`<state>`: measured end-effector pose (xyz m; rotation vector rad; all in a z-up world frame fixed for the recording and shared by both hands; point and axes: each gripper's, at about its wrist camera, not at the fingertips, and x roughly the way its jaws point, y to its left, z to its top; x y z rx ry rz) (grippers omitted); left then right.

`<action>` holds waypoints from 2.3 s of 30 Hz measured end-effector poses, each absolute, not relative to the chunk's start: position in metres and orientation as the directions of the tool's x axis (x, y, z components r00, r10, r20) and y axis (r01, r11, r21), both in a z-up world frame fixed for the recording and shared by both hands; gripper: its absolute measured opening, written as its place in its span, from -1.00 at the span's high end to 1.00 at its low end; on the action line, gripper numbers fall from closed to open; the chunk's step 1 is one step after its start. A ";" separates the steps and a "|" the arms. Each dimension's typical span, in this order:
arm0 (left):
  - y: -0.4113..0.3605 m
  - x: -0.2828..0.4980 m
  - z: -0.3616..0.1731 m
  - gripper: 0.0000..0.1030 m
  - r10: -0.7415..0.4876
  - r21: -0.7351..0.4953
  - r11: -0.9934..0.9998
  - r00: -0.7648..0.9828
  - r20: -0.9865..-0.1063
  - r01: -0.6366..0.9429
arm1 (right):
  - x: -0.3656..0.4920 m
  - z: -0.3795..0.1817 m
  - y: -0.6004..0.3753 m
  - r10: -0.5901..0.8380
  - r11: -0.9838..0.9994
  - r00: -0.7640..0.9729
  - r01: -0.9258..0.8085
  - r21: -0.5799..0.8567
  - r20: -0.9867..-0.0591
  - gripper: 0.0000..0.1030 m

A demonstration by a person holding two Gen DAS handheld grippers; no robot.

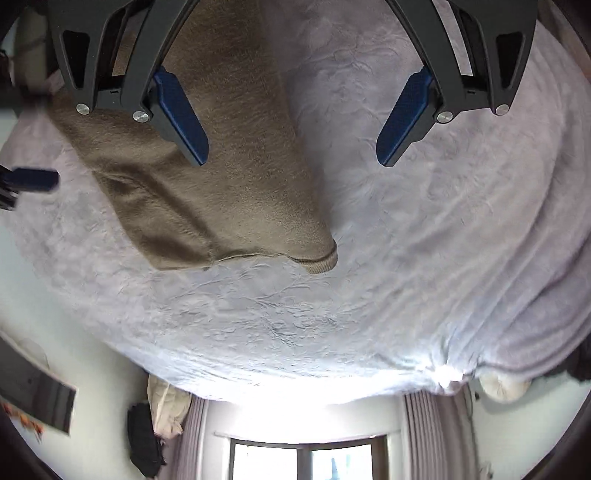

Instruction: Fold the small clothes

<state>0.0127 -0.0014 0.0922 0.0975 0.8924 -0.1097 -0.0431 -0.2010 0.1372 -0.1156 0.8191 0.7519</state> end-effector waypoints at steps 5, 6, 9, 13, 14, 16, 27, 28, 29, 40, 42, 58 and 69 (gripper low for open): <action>0.001 0.033 0.047 -0.81 0.053 0.118 0.989 0.527 -0.848 0.091 | -0.050 0.089 -0.181 0.463 0.735 0.389 -0.670 0.100 -0.796 -0.39; 0.006 0.035 0.039 -0.87 0.037 0.095 0.992 0.516 -0.856 0.086 | -0.047 0.074 -0.182 0.421 0.754 0.381 -0.652 0.084 -0.823 -0.38; 0.013 0.040 0.025 -1.00 -0.003 0.042 0.996 0.504 -0.864 0.079 | -0.034 0.040 -0.200 0.437 0.782 0.324 -0.597 0.177 -0.839 -0.38; 0.015 0.044 0.039 -1.00 -0.025 0.018 0.997 0.493 -0.870 0.081 | -0.032 0.053 -0.205 0.476 0.765 0.296 -0.603 0.225 -0.828 -0.39; 0.012 0.043 0.046 -1.00 -0.022 0.027 0.996 0.507 -0.862 0.089 | -0.031 0.061 -0.208 0.488 0.754 0.291 -0.616 0.230 -0.823 -0.39; 0.006 0.048 0.059 -1.00 -0.003 0.061 0.993 0.533 -0.846 0.103 | -0.024 0.083 -0.210 0.519 0.729 0.314 -0.649 0.220 -0.795 -0.41; -0.007 0.106 0.035 -1.00 0.078 0.127 0.990 0.492 -0.867 0.067 | 0.081 0.084 -0.187 0.439 0.699 0.297 -0.706 0.115 -0.848 -0.55; -0.008 0.108 0.033 -1.00 0.075 0.122 0.990 0.486 -0.870 0.064 | 0.092 0.073 -0.188 0.413 0.712 0.292 -0.694 0.107 -0.863 -0.55; -0.007 0.111 0.030 -1.00 0.069 0.114 0.991 0.480 -0.875 0.065 | 0.096 0.065 -0.191 0.399 0.723 0.299 -0.684 0.096 -0.867 -0.55; 0.000 0.063 0.057 -1.00 0.039 0.071 0.996 0.501 -0.865 0.045 | 0.027 0.102 -0.192 0.434 0.737 0.409 -0.673 0.055 -0.803 -0.56; -0.001 0.048 0.051 -1.00 0.030 0.065 0.996 0.483 -0.875 0.056 | 0.004 0.099 -0.189 0.473 0.714 0.378 -0.694 0.095 -0.796 -0.56; -0.021 -0.024 0.103 -1.00 0.113 0.126 0.992 0.588 -0.801 -0.020 | -0.064 0.126 -0.201 0.245 0.858 0.500 -0.510 -0.054 -0.831 -0.59; -0.039 -0.044 0.102 -1.00 0.116 0.129 0.991 0.609 -0.784 -0.023 | -0.082 0.121 -0.186 0.092 0.893 0.529 -0.419 -0.165 -0.844 -0.59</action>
